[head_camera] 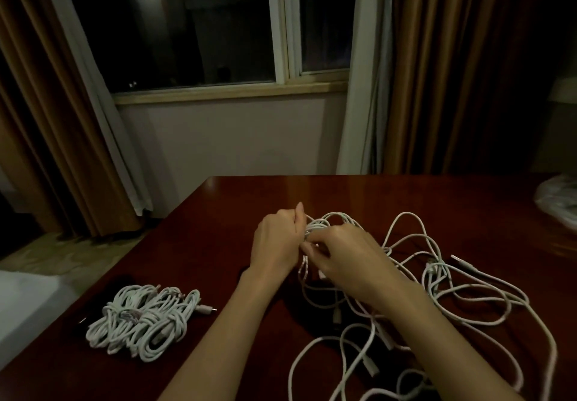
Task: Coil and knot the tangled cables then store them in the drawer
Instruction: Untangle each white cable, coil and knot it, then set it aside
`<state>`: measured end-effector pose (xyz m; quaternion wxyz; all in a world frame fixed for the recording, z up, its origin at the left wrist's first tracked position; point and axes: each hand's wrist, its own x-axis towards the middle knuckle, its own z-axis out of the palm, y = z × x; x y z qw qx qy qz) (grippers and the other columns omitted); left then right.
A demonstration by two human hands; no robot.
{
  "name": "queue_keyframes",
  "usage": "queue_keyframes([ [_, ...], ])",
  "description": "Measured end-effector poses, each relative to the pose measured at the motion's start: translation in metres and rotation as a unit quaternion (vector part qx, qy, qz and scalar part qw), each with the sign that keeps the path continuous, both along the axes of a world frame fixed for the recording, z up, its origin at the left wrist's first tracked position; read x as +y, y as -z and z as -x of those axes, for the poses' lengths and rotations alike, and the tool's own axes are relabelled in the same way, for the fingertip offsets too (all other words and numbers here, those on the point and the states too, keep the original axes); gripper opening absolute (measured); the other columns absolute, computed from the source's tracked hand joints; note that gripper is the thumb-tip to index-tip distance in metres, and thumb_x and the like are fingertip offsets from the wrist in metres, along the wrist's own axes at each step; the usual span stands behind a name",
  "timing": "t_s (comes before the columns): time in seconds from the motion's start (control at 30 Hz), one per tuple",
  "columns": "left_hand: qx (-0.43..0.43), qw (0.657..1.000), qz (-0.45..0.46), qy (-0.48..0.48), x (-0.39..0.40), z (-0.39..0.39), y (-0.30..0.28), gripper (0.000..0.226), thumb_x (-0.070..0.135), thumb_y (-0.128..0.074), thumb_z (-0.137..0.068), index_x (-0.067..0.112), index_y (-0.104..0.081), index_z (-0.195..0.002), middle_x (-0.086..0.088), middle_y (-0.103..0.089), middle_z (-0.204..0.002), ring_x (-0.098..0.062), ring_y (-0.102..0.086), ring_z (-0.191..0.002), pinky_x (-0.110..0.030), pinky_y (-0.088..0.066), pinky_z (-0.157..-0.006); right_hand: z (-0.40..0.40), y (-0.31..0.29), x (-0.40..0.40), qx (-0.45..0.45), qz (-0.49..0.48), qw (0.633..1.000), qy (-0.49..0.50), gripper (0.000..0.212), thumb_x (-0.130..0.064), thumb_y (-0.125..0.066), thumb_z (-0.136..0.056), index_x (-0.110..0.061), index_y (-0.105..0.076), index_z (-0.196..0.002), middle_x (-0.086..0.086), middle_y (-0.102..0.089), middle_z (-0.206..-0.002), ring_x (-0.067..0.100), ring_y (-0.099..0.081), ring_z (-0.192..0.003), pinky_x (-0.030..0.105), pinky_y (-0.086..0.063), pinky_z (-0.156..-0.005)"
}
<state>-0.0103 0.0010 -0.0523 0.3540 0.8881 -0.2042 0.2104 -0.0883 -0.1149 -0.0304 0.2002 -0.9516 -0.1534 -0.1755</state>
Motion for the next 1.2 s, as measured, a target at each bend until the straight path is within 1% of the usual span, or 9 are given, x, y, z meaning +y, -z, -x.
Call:
queue_keyframes([
  [0.1,0.018,0.998,-0.017,0.059,-0.001,0.001,0.002,0.056,0.03,-0.028,-0.106,0.006,-0.065,-0.073,-0.007,-0.065,-0.065,-0.021,-0.061,-0.058,-0.033,-0.048,-0.057,-0.001,-0.005,-0.009,-0.049,-0.061,0.997,0.015,0.028,-0.04,-0.051,-0.096,-0.023,-0.067,-0.082,-0.01,-0.061,-0.065,0.003,-0.056,-0.057,0.014,-0.041,-0.054],
  [0.23,0.072,0.983,0.045,0.162,-0.007,0.006,0.001,0.054,0.031,-0.033,-0.103,0.003,-0.053,-0.061,-0.009,-0.051,-0.056,-0.019,-0.041,-0.047,-0.039,-0.035,-0.051,-0.004,-0.004,-0.024,-0.049,-0.253,0.966,0.025,0.021,-0.04,-0.065,-0.087,-0.022,-0.07,-0.077,-0.01,-0.061,-0.059,0.003,-0.056,-0.054,0.018,-0.043,-0.052],
  [0.43,0.138,0.945,0.187,0.232,-0.01,0.015,-0.003,0.063,0.044,-0.04,-0.085,-0.014,-0.051,-0.064,-0.018,-0.047,-0.056,-0.023,-0.039,-0.052,-0.034,-0.031,-0.053,-0.007,-0.001,-0.029,0.085,-0.461,0.883,-0.032,0.025,-0.03,-0.069,-0.082,-0.005,-0.067,-0.084,-0.001,-0.07,-0.072,0.008,-0.066,-0.066,0.017,-0.049,-0.061],
  [0.53,0.16,0.924,0.238,0.253,-0.011,0.017,-0.006,0.052,0.032,-0.046,-0.097,0.001,-0.061,-0.058,-0.005,-0.055,-0.052,-0.016,-0.049,-0.05,-0.026,-0.04,-0.054,-0.01,0.006,-0.031,0.166,-0.533,0.828,-0.051,0.03,-0.035,-0.062,-0.086,-0.007,-0.069,-0.089,0.007,-0.07,-0.082,0.019,-0.066,-0.076,0.025,-0.051,-0.068],
  [0.63,0.155,0.921,0.283,0.22,-0.013,0.015,-0.009,0.048,0.019,-0.043,-0.101,0.023,-0.058,-0.056,0.01,-0.053,-0.051,-0.002,-0.048,-0.049,-0.015,-0.041,-0.054,-0.017,0.015,-0.026,0.154,-0.505,0.849,-0.015,0.027,-0.026,-0.055,-0.096,-0.002,-0.068,-0.1,0.012,-0.064,-0.081,0.019,-0.058,-0.064,0.021,-0.044,-0.055],
  [0.77,0.122,0.931,0.301,0.166,-0.012,0.006,-0.009,0.032,0.022,-0.046,-0.101,0.009,-0.059,-0.075,-0.001,-0.056,-0.062,-0.001,-0.05,-0.05,-0.014,-0.038,-0.05,-0.019,0.022,-0.01,0.094,-0.386,0.917,0.025,0.024,-0.021,-0.048,-0.1,-0.009,-0.066,-0.09,0.008,-0.061,-0.075,0.014,-0.054,-0.06,0.024,-0.044,-0.059],
  [0.87,0.092,0.95,0.265,0.135,-0.008,0.001,-0.002,0.054,0.031,-0.046,-0.101,-0.007,-0.055,-0.063,-0.019,-0.051,-0.055,-0.017,-0.043,-0.051,-0.03,-0.036,-0.054,-0.014,0.02,-0.002,0.074,-0.29,0.953,0.036,0.029,-0.021,-0.044,-0.101,-0.021,-0.058,-0.076,-0.004,-0.053,-0.058,0.003,-0.044,-0.046,0.02,-0.036,-0.048],
  [1.03,0.022,0.986,0.158,0.043,0.0,-0.005,0.004,0.055,0.026,-0.048,-0.1,0.018,-0.035,-0.048,0.008,-0.035,-0.041,-0.007,-0.034,-0.04,-0.023,-0.025,-0.045,-0.006,0.014,0.004,0.06,-0.177,0.982,-0.006,0.03,-0.024,-0.051,-0.097,-0.01,-0.064,-0.075,0.002,-0.06,-0.061,0.014,-0.051,-0.051,0.031,-0.044,-0.055],
  [1.2,-0.008,0.998,0.024,0.061,0.003,-0.009,0.01,0.053,0.034,-0.038,-0.103,0.012,-0.059,-0.06,0.0,-0.054,-0.05,-0.012,-0.046,-0.043,-0.027,-0.035,-0.049,-0.003,0.002,-0.007,-0.019,-0.164,0.986,-0.024,0.02,-0.029,-0.058,-0.095,-0.019,-0.072,-0.082,-0.008,-0.064,-0.068,0.007,-0.06,-0.066,0.017,-0.045,-0.059],
])
